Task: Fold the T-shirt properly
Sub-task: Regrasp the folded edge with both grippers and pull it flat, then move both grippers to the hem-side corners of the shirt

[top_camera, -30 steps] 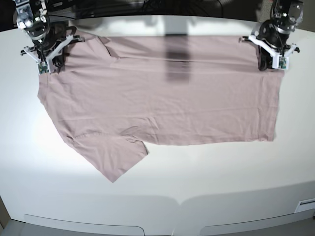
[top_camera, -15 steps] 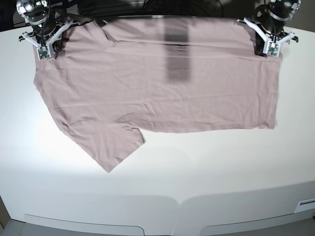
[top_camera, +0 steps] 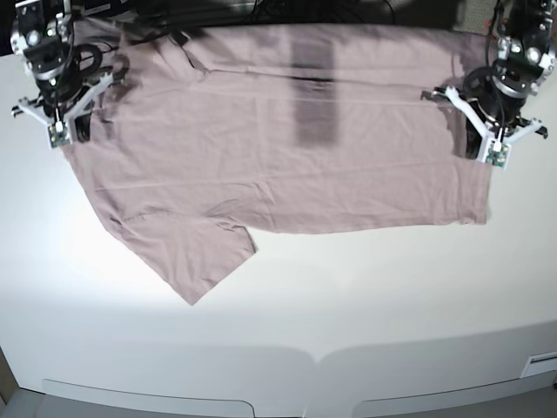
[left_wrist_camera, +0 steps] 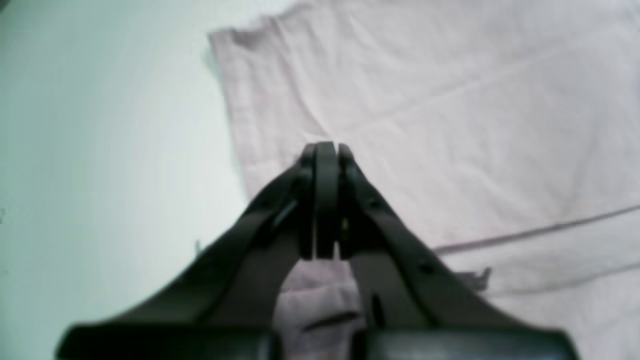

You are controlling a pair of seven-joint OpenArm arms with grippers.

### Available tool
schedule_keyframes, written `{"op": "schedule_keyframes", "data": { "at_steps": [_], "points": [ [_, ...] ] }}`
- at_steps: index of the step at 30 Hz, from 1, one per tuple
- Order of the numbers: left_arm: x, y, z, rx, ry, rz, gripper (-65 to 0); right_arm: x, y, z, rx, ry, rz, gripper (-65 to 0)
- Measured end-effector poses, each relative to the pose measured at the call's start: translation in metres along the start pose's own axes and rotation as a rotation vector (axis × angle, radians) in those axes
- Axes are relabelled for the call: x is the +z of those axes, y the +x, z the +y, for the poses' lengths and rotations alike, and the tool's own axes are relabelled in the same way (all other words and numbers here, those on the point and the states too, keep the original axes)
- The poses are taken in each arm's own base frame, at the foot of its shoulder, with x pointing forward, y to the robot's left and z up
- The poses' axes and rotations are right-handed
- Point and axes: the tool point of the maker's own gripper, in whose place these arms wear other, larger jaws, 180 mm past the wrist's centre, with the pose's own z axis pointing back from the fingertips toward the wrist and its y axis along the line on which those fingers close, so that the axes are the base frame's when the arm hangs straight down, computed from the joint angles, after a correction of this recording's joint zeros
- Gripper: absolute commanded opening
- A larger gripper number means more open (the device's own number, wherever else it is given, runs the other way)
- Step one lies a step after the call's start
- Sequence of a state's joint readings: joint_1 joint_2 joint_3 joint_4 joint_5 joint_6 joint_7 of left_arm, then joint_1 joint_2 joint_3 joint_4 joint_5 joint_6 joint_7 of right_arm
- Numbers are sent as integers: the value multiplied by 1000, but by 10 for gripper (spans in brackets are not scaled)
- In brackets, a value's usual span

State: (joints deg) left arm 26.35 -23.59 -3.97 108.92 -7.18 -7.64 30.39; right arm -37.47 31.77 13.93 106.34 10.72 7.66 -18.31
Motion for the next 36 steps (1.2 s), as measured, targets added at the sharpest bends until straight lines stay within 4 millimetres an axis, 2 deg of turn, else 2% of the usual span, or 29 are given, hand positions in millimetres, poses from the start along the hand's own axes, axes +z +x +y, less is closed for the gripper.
{"op": "schedule_keyframes", "data": {
  "at_steps": [6,7,9,10,11,15,18,21,24,26,29,36],
  "points": [
    [-13,48,16,0,34,-115,-650,-16,43,0,-23,53,-92,-650],
    [-17,53,20,3,43,-126,-609,-19,50,0,-43,60,-111,-650],
    [-27,57,27,26,51,-132,-463,-27,60,-1,-74,88,-134,-650],
    [-34,55,31,45,50,-122,-419,-32,62,-1,-80,102,-132,-650],
    [-42,50,35,65,50,-105,-404,-37,62,-1,-83,119,-125,-650],
    [-80,23,41,137,-25,-13,-404,-54,51,-9,-105,124,-72,-650],
    [-108,11,47,175,-74,40,-404,-60,49,-10,-106,132,-56,-650],
    [-128,9,54,223,-149,63,-404,-62,49,-12,-108,131,-55,-650],
    [-142,11,82,289,-139,72,-404,-62,48,-12,-109,131,-47,-650],
    [-146,7,103,315,-102,79,-404,-62,48,-12,-107,130,-45,-650],
    [-143,-1,120,336,-122,80,-404,-62,47,-12,-107,131,-43,-650],
    [-132,-3,123,366,-196,71,-404,-62,49,-12,-107,129,-43,-650]
  ]
}}
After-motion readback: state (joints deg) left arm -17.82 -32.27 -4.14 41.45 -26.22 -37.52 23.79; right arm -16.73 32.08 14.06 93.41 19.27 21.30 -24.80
